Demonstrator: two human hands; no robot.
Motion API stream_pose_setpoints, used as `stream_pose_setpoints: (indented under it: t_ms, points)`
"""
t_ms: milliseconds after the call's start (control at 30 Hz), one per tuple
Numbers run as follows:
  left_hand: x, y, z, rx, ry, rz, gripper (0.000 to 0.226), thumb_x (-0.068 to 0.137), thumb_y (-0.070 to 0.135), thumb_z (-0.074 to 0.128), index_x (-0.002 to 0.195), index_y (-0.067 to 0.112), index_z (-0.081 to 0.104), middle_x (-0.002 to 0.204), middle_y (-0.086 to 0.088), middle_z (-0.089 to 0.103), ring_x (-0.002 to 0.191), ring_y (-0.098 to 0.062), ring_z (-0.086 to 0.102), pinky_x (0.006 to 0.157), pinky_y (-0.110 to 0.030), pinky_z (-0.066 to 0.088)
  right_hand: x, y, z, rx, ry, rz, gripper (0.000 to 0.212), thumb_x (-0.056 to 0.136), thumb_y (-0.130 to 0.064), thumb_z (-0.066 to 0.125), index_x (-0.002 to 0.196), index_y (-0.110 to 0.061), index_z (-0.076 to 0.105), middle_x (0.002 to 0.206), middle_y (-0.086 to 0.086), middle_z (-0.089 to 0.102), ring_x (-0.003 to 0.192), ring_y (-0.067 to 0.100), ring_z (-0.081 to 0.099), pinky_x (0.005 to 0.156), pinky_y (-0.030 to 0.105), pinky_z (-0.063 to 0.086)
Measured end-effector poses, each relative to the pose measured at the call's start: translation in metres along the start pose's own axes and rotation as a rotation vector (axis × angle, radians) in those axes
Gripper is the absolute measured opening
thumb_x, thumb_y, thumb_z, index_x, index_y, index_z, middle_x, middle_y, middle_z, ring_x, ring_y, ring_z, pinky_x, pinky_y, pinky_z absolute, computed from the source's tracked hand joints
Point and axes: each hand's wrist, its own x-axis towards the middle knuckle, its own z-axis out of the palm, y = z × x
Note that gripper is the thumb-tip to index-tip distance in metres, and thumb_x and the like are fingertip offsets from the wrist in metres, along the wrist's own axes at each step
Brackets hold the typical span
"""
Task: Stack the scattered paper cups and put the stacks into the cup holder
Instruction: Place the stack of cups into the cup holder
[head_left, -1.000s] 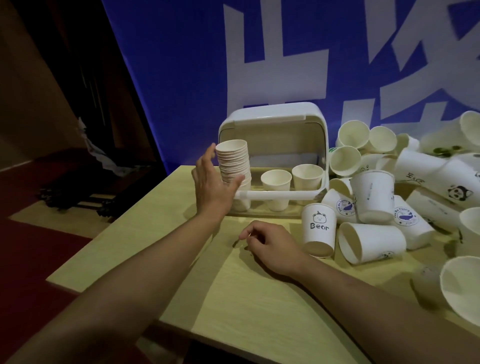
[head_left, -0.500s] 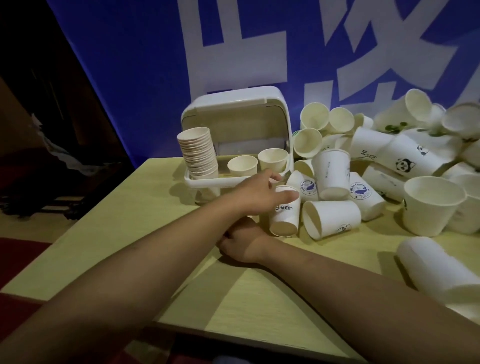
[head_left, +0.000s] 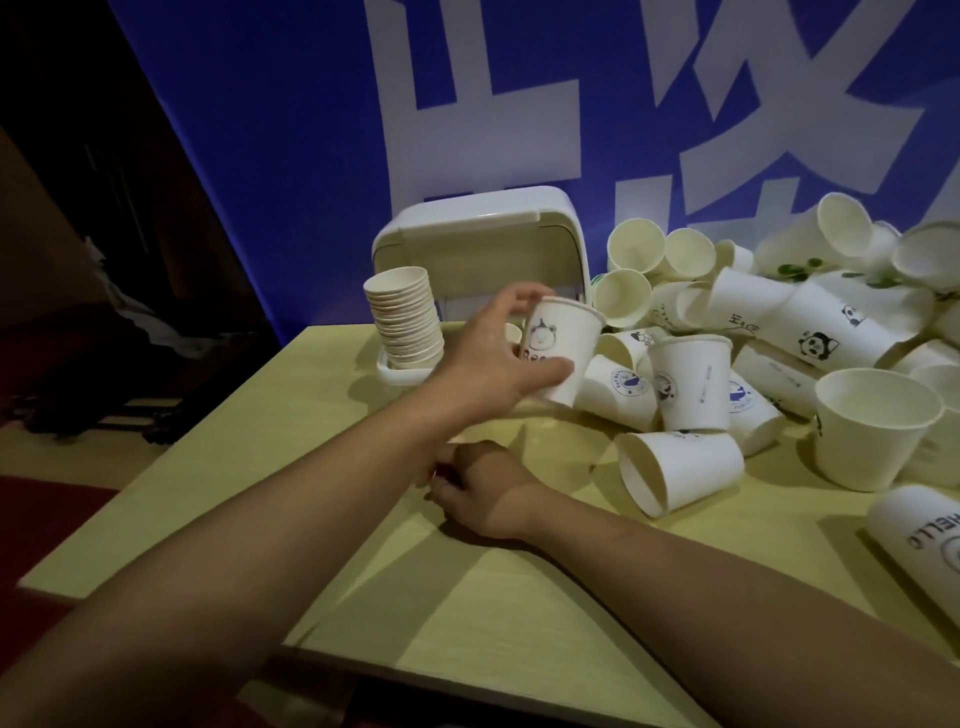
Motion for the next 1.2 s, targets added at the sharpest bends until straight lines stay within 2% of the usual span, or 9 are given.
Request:
stream_pose_setpoints:
  t_ms: [67, 167, 333, 600, 767, 1000, 1067, 1133, 1200]
  points:
    - [0.003, 0.009, -0.028, -0.025, 0.142, 0.063, 0.067, 0.076, 0.016, 0.085, 0.128, 0.038, 0.049, 0.128, 0.013, 0.05, 0.099, -0.014, 0.066, 0.079, -0.035, 0.062, 0.001, 0.002, 0.002, 0.035, 0.016, -0.018, 0.019, 0.094, -0.018, 0.054, 0.104, -0.023, 0.069, 0.089, -0.003, 0.069, 0.084, 0.018, 0.063, 0.08, 0.031, 0.051]
    - [0.017, 0.014, -0.071, -0.036, 0.384, 0.127, 0.064, 0.082, 0.014, 0.081, 0.129, 0.03, 0.041, 0.128, 0.006, 0.049, 0.099, -0.006, 0.06, 0.071, -0.02, 0.058, 0.0, 0.001, 0.001, 0.046, 0.025, -0.032, 0.019, 0.093, -0.018, 0.055, 0.102, -0.025, 0.07, 0.088, -0.008, 0.072, 0.082, 0.01, 0.063, 0.074, 0.024, 0.048]
    - [0.048, -0.01, -0.116, 0.019, 0.606, 0.103, 0.06, 0.083, 0.017, 0.079, 0.124, 0.031, 0.037, 0.125, 0.003, 0.051, 0.105, -0.011, 0.058, 0.073, -0.019, 0.055, 0.001, 0.001, 0.002, 0.06, 0.041, -0.032, 0.02, 0.093, -0.02, 0.055, 0.1, -0.027, 0.072, 0.091, -0.008, 0.074, 0.083, 0.008, 0.064, 0.079, 0.027, 0.05]
    - [0.061, -0.063, -0.114, 0.162, 0.55, 0.06, 0.052, 0.084, 0.019, 0.076, 0.128, 0.035, 0.052, 0.131, 0.003, 0.05, 0.114, -0.021, 0.056, 0.088, -0.036, 0.058, 0.004, 0.007, 0.004, 0.076, 0.044, -0.034, 0.02, 0.094, -0.019, 0.053, 0.1, -0.025, 0.072, 0.081, -0.005, 0.071, 0.076, 0.009, 0.061, 0.074, 0.026, 0.047]
    - [0.057, -0.083, -0.107, 0.431, 0.524, -0.003, 0.033, 0.093, 0.046, 0.064, 0.123, 0.033, 0.061, 0.133, 0.004, 0.055, 0.119, -0.021, 0.052, 0.092, -0.041, 0.05, 0.004, 0.009, 0.005, 0.091, 0.039, -0.037, 0.02, 0.095, -0.02, 0.053, 0.1, -0.027, 0.071, 0.083, -0.005, 0.072, 0.077, 0.009, 0.062, 0.075, 0.026, 0.049]
    - [0.049, -0.085, -0.095, 0.529, 0.411, -0.137, 0.042, 0.092, 0.05, 0.063, 0.127, 0.03, 0.053, 0.134, 0.003, 0.052, 0.114, -0.023, 0.055, 0.092, -0.046, 0.054, 0.004, 0.009, 0.005, 0.114, 0.036, -0.031, 0.02, 0.096, -0.019, 0.053, 0.098, -0.028, 0.07, 0.076, -0.002, 0.07, 0.071, 0.012, 0.06, 0.069, 0.024, 0.046]
    - [0.05, -0.08, -0.094, 0.474, 0.354, -0.176, 0.057, 0.09, 0.042, 0.069, 0.14, 0.034, 0.042, 0.138, 0.002, 0.05, 0.117, -0.025, 0.055, 0.095, -0.044, 0.052, 0.004, 0.01, 0.005, 0.119, 0.037, -0.031, 0.02, 0.096, -0.019, 0.053, 0.098, -0.029, 0.07, 0.076, -0.002, 0.07, 0.07, 0.012, 0.06, 0.068, 0.024, 0.046]
    - [0.049, -0.079, -0.089, 0.373, 0.307, -0.245, 0.089, 0.085, 0.032, 0.076, 0.151, 0.037, 0.018, 0.142, 0.0, 0.049, 0.121, -0.028, 0.055, 0.098, -0.046, 0.05, 0.004, 0.01, 0.005, 0.119, 0.034, -0.03, 0.02, 0.096, -0.02, 0.052, 0.098, -0.03, 0.069, 0.075, -0.002, 0.069, 0.07, 0.011, 0.06, 0.067, 0.023, 0.045]
    - [0.05, -0.081, -0.079, 0.283, 0.35, -0.311, 0.102, 0.08, 0.028, 0.082, 0.151, 0.038, 0.009, 0.143, 0.0, 0.05, 0.121, -0.03, 0.056, 0.099, -0.047, 0.049, 0.004, 0.01, 0.005, 0.113, 0.033, -0.034, 0.02, 0.096, -0.019, 0.052, 0.099, -0.029, 0.07, 0.076, -0.002, 0.07, 0.07, 0.011, 0.059, 0.067, 0.023, 0.045]
